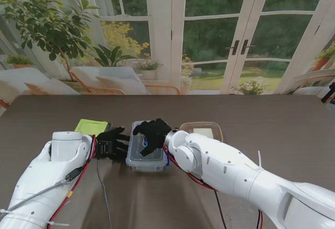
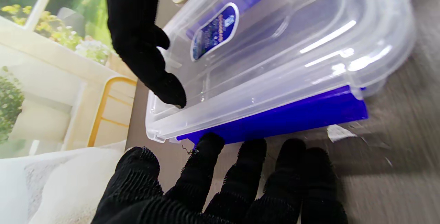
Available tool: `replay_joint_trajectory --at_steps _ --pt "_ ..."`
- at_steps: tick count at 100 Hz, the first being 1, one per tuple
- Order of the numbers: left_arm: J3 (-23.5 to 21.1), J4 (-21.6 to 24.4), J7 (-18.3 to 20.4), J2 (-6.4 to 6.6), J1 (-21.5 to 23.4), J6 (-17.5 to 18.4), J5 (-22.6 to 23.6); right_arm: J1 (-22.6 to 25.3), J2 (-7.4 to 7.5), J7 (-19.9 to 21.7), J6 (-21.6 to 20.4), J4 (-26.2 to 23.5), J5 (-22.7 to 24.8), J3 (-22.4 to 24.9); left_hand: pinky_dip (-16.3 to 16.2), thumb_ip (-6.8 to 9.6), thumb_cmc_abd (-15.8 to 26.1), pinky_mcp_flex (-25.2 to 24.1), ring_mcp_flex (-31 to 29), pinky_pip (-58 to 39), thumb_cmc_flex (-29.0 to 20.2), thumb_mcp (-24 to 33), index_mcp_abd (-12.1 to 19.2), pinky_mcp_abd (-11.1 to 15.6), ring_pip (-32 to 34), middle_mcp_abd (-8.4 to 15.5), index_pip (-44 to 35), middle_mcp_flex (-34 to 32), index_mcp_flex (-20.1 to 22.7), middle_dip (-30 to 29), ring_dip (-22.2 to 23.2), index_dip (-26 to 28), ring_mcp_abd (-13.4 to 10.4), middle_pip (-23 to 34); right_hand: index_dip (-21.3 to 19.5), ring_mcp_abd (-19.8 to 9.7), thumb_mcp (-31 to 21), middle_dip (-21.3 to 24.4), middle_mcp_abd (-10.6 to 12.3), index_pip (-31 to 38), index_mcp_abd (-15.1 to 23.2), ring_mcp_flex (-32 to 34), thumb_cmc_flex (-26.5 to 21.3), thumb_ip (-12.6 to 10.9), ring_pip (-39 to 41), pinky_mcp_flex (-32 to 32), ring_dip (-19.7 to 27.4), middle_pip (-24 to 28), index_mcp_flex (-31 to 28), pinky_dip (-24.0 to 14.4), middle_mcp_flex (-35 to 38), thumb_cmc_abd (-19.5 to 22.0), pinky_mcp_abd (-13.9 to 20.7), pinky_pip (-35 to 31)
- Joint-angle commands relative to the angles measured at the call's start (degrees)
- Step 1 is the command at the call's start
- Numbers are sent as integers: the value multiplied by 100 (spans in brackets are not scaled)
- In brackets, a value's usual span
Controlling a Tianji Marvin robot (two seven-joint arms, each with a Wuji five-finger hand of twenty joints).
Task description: Pair container bodies with their lids
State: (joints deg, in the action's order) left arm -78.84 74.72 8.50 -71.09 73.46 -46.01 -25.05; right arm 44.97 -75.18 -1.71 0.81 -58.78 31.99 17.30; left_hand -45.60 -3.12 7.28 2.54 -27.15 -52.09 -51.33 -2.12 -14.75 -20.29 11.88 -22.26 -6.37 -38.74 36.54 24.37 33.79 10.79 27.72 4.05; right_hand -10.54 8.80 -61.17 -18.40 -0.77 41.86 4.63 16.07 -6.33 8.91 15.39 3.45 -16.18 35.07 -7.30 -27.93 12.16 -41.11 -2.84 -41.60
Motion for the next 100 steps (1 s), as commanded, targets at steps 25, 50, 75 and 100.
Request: replay_joint_trajectory --at_steps 25,50,75,100 --pt "110 579 708 340 129 -318 807 138 -49 181 -27 53 -2 -120 -308 44 -153 413 -281 -1895 -109 9 -689 -248 2027 -497 -323 -741 -96 1604 901 138 554 745 -17 -396 125 -28 36 -24 38 494 -1 -3 710 -609 -219 -17 125 19 -87 37 41 -10" --pt "358 1178 1226 759 458 50 2135 136 -65 177 -8 43 -1 -134 -455 131 -866 1135 -782 -2348 -380 114 -689 -474 3030 -230 -450 -1005 -116 2075 1034 114 447 937 -14 -389 125 -29 37 -27 33 504 -1 -5 712 -606 -220 -17 130 18 -86 36 43 -11" --pt "656 1433 882 871 959 1404 3993 143 -74 152 11 15 19 -139 -599 -182 -2946 1875 -1061 -2765 1231 4184 -543 -405 3794 72 -1341 -816 22 2054 1104 328 49 1915 -13 -419 127 -30 41 -26 41 504 1 -3 715 -605 -221 -14 134 17 -82 30 44 -10" --pt "550 1384 779 963 1329 2878 4987 132 -71 167 43 4 31 -146 466 -361 -4092 989 -260 -2077 1515 5128 -407 540 2289 481 -1369 -262 -248 942 292 358 -584 1478 -11 -430 122 -30 39 -28 38 506 -1 -3 719 -606 -222 -14 133 16 -82 31 44 -9"
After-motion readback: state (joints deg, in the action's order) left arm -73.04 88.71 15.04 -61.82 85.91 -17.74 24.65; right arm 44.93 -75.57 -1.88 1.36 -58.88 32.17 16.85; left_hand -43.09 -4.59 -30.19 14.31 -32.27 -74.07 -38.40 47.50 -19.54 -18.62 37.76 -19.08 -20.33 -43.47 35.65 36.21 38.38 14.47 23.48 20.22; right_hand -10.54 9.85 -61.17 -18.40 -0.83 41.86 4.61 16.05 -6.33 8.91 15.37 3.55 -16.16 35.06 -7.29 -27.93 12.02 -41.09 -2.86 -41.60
